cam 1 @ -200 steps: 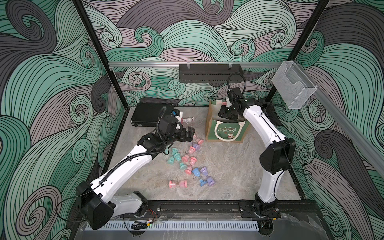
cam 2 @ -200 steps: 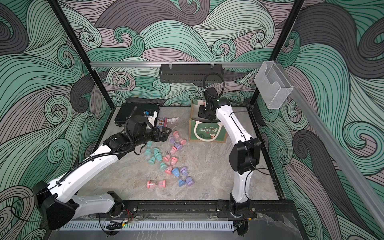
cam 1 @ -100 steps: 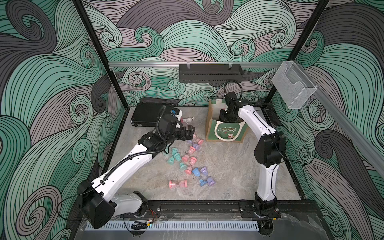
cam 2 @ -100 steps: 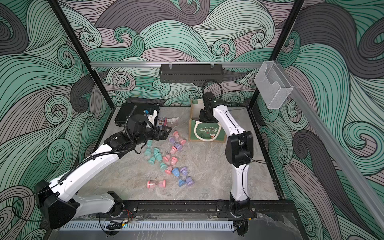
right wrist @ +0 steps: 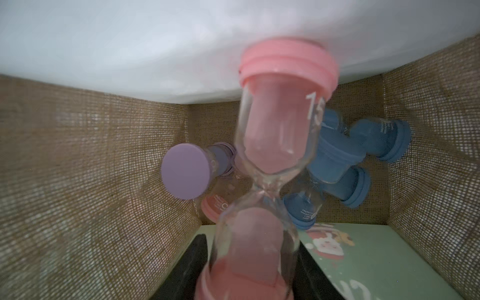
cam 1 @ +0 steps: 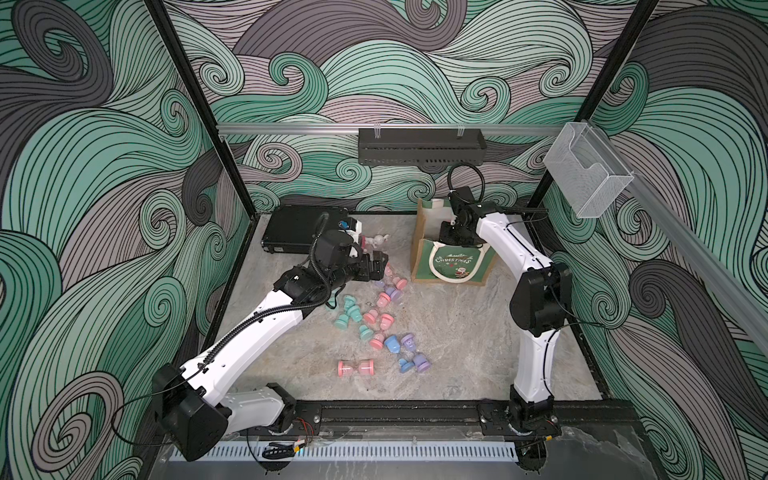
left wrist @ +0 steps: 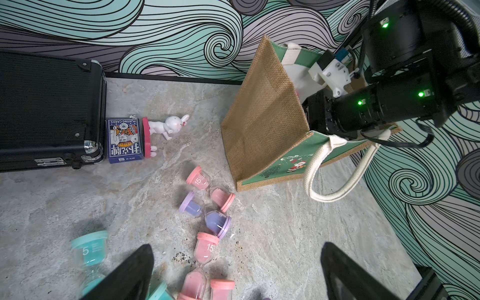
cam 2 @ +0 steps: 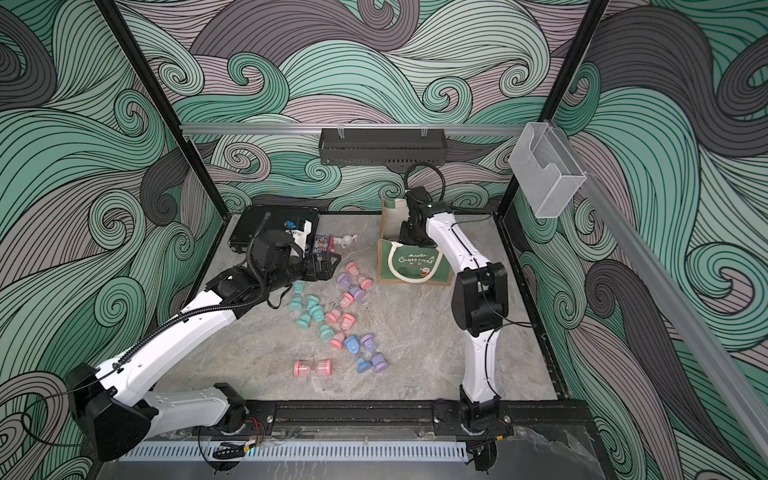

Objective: Put the hourglass into the canvas bag
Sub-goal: Place the hourglass in the canvas bag.

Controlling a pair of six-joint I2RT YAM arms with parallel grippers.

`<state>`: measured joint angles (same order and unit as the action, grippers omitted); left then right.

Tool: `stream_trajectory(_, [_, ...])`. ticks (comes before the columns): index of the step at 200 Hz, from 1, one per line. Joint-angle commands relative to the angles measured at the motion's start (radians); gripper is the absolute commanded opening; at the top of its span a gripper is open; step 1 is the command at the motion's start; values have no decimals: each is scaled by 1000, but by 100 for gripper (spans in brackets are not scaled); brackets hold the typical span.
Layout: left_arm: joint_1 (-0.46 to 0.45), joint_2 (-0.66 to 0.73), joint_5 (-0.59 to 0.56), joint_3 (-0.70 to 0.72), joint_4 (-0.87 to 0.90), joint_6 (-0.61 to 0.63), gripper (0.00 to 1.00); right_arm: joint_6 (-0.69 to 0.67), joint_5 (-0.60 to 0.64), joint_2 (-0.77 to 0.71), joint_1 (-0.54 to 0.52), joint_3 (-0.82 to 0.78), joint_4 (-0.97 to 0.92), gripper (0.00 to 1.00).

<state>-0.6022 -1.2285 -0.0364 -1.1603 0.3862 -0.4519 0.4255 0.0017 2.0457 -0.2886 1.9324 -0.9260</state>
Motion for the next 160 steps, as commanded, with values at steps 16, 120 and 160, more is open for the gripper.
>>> stream_trajectory(16, [8,33,-1,-2,1,-29,99,-5,-10,-112,-8,0,25,58])
stream_trajectory(120, [26,124,-18,-35,117,-130,99,-23,-71,-367,-65,-56,23,73])
stream_trajectory(160, [28,147,-22,-46,177,-220,98,-67,13,-534,-174,-207,34,80])
